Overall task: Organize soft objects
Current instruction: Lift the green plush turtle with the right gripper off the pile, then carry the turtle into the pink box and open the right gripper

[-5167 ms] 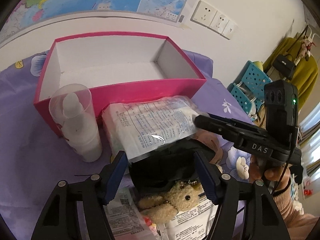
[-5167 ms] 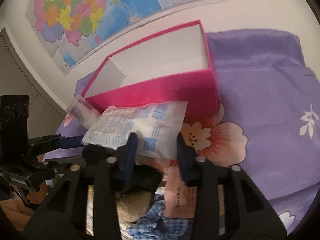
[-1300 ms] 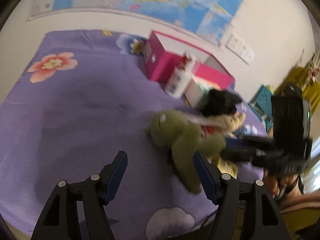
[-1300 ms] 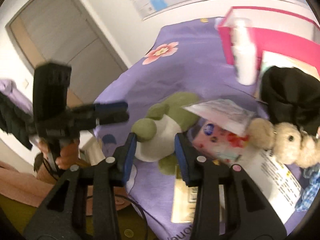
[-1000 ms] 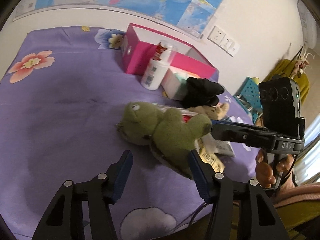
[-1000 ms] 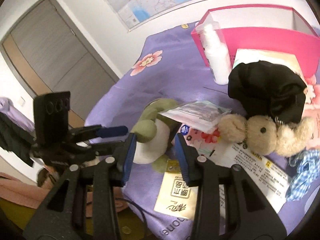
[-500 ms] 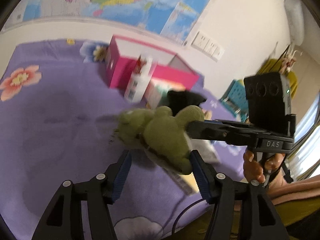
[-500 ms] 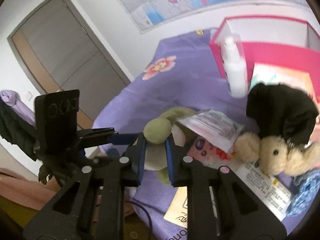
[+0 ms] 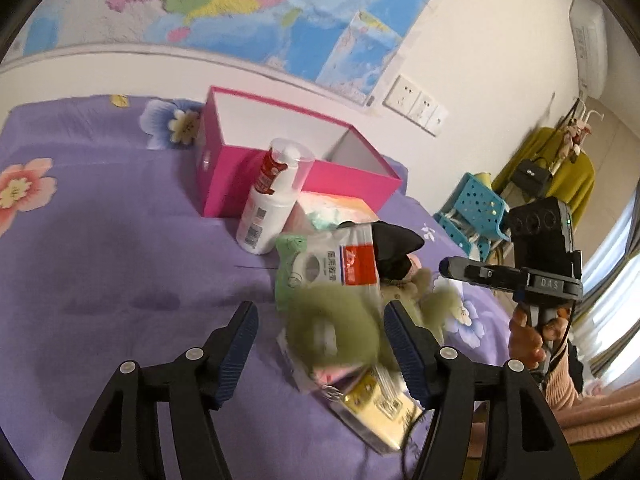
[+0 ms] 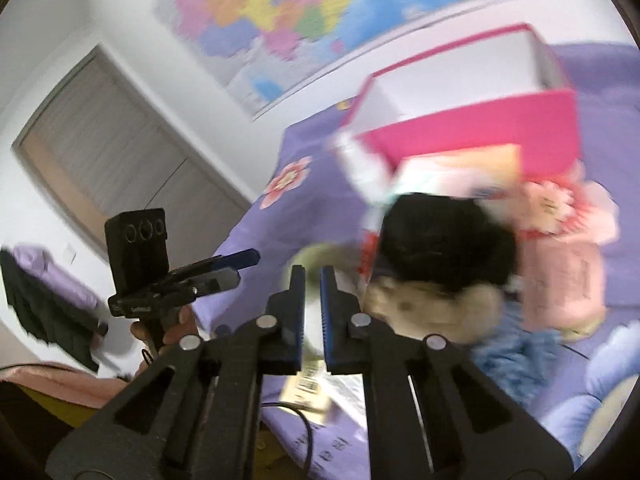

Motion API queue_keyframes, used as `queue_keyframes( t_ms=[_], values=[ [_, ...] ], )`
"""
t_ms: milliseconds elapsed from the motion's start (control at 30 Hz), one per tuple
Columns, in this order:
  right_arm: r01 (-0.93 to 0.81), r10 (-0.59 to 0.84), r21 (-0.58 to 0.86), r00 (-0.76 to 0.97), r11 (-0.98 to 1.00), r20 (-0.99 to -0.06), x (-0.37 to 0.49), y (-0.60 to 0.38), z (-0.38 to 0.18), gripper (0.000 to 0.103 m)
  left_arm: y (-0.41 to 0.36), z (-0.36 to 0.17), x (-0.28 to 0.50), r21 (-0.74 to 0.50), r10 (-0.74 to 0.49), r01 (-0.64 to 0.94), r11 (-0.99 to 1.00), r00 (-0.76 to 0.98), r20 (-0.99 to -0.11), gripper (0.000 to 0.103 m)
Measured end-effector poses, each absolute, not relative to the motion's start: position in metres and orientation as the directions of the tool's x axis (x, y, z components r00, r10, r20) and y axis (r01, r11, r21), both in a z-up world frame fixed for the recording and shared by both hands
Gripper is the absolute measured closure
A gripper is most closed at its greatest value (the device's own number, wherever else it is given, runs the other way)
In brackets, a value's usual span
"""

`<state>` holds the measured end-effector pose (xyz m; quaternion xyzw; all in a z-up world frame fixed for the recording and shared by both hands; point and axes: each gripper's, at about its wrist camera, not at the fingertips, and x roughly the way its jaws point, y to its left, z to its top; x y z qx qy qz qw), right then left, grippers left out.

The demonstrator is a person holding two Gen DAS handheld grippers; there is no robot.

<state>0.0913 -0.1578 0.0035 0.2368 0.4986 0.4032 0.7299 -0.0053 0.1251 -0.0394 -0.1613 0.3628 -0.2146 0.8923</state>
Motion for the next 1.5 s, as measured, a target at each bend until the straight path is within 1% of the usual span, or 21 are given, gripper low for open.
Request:
queue_keyframes(
  t_ms=[67, 133, 167, 200, 233, 267, 400, 433, 500, 567, 700, 733, 767, 800, 867, 933, 1000, 1267, 1300, 1400, 1500],
  values=[
    [-0.33, 0.805, 0.736, 0.189, 0.591, -0.562, 0.091, -0.162, -0.001, 0.093, 0.121, -0.051, 0.009, -0.45, -0.495, 0.243, 0.859, 0.618, -0.611, 0.036],
    [-0.346, 0.792, 0.716, 0.184, 0.606, -0.582, 0.082, -0.158, 0.0, 0.093, 0.113, -0.061, 0.014, -0.453, -0.502, 0.245, 0.857, 0.596, -0.627, 0.036],
    [-0.372, 0.794, 0.708, 0.177, 0.601, -0.581, 0.076, -0.153, 0.002, 0.09, 0.109, -0.065, 0.015, -0.459, -0.501, 0.237, 0.856, 0.596, -0.628, 0.036],
    [-0.392, 0.799, 0.704, 0.167, 0.592, -0.578, 0.07, -0.149, 0.003, 0.077, 0.107, -0.067, 0.013, -0.463, -0.503, 0.236, 0.854, 0.6, -0.622, 0.036],
    [-0.418, 0.794, 0.689, 0.156, 0.592, -0.588, 0.062, -0.143, 0.005, 0.061, 0.107, -0.067, 0.013, -0.464, -0.501, 0.233, 0.855, 0.604, -0.62, 0.036],
    [-0.442, 0.783, 0.667, 0.152, 0.599, -0.603, 0.055, -0.138, 0.005, 0.056, 0.107, -0.067, 0.012, -0.463, -0.493, 0.223, 0.858, 0.611, -0.619, 0.036],
    [-0.564, 0.727, 0.564, 0.097, 0.603, -0.68, 0.028, -0.11, 0.003, 0.051, 0.106, -0.066, 0.011, -0.455, -0.48, 0.212, 0.865, 0.614, -0.626, 0.036],
    [-0.576, 0.726, 0.559, 0.09, 0.596, -0.682, 0.022, -0.109, 0.002, 0.049, 0.106, -0.066, 0.011, -0.451, -0.477, 0.213, 0.867, 0.614, -0.628, 0.036],
    [-0.596, 0.735, 0.562, 0.071, 0.574, -0.674, 0.014, -0.106, 0.001, 0.041, 0.105, -0.065, 0.011, -0.442, -0.468, 0.208, 0.872, 0.618, -0.632, 0.036],
    [-0.625, 0.718, 0.527, 0.079, 0.576, -0.692, 0.008, -0.097, 0.001, 0.039, 0.103, -0.064, 0.012, -0.436, -0.462, 0.205, 0.876, 0.619, -0.635, 0.036],
    [-0.629, 0.681, 0.486, 0.097, 0.607, -0.726, 0.007, -0.079, -0.009, 0.039, 0.102, -0.064, 0.014, -0.429, -0.454, 0.201, 0.881, 0.618, -0.642, 0.036],
    [-0.616, 0.674, 0.479, 0.116, 0.625, -0.73, 0.01, -0.079, -0.011, 0.041, 0.104, -0.063, 0.013, -0.428, -0.452, 0.2, 0.882, 0.618, -0.643, 0.036],
    [-0.602, 0.675, 0.486, 0.124, 0.634, -0.728, 0.014, -0.081, -0.012, 0.049, 0.107, -0.064, 0.013, -0.437, -0.46, 0.2, 0.877, 0.613, -0.642, 0.036],
    [-0.577, 0.69, 0.513, 0.126, 0.636, -0.713, 0.02, -0.086, -0.013, 0.054, 0.111, -0.064, 0.012, -0.449, -0.469, 0.2, 0.871, 0.613, -0.636, 0.036],
    [-0.538, 0.715, 0.553, 0.141, 0.636, -0.685, 0.028, -0.098, -0.013, 0.056, 0.117, -0.062, 0.008, -0.468, -0.488, 0.21, 0.859, 0.611, -0.623, 0.036],
    [-0.508, 0.735, 0.585, 0.153, 0.632, -0.661, 0.038, -0.113, -0.013, 0.057, 0.12, -0.059, 0.003, -0.456, -0.487, 0.222, 0.862, 0.615, -0.621, 0.036],
    [-0.499, 0.735, 0.586, 0.166, 0.638, -0.658, 0.042, -0.119, -0.012, 0.058, 0.119, -0.057, -0.002, -0.436, -0.484, 0.24, 0.867, 0.611, -0.626, 0.036],
    [-0.478, 0.754, 0.619, 0.16, 0.623, -0.636, 0.051, -0.125, -0.014, 0.059, 0.105, -0.056, -0.031, -0.437, -0.565, 0.359, 0.825, 0.547, -0.618, 0.036],
    [-0.477, 0.757, 0.622, 0.159, 0.621, -0.634, 0.05, -0.123, -0.014, 0.06, 0.101, -0.057, -0.031, -0.437, -0.572, 0.369, 0.82, 0.539, -0.618, 0.038],
    [-0.479, 0.753, 0.616, 0.166, 0.626, -0.637, 0.052, -0.118, -0.01, 0.061, 0.095, -0.056, -0.03, -0.409, -0.546, 0.362, 0.838, 0.552, -0.63, 0.039],
    [-0.484, 0.747, 0.602, 0.184, 0.635, -0.639, 0.053, -0.12, -0.002, 0.061, 0.096, -0.048, -0.03, -0.427, -0.562, 0.365, 0.827, 0.56, -0.609, 0.04]
  ],
)
